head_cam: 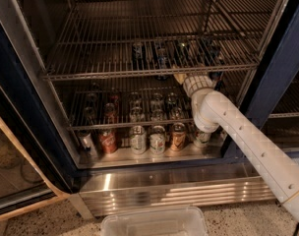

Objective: Pick green can from middle shelf of fridge

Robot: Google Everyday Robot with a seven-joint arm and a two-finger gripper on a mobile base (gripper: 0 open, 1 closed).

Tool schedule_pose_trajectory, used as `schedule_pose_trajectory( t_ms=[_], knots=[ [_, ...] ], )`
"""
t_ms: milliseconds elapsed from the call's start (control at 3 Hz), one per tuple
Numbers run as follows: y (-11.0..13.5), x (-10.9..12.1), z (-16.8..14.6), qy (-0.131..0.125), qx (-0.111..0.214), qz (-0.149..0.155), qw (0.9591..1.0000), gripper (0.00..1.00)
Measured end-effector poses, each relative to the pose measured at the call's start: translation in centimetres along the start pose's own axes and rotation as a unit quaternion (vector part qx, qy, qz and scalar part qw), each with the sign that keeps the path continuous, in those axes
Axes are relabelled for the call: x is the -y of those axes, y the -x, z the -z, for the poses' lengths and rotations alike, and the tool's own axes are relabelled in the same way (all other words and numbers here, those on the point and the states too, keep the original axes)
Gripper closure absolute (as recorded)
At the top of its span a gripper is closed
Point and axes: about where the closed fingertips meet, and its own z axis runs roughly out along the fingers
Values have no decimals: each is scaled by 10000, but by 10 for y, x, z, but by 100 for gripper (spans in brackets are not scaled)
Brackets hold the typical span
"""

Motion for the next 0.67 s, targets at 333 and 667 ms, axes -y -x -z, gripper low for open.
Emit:
schedule_pose_trajectory(
  t_ms=[333, 667],
  knots=[
    [9, -4, -14, 63, 123, 103, 9999, 39],
    [16, -3, -31, 97, 191, 167, 9996, 44]
  ],
)
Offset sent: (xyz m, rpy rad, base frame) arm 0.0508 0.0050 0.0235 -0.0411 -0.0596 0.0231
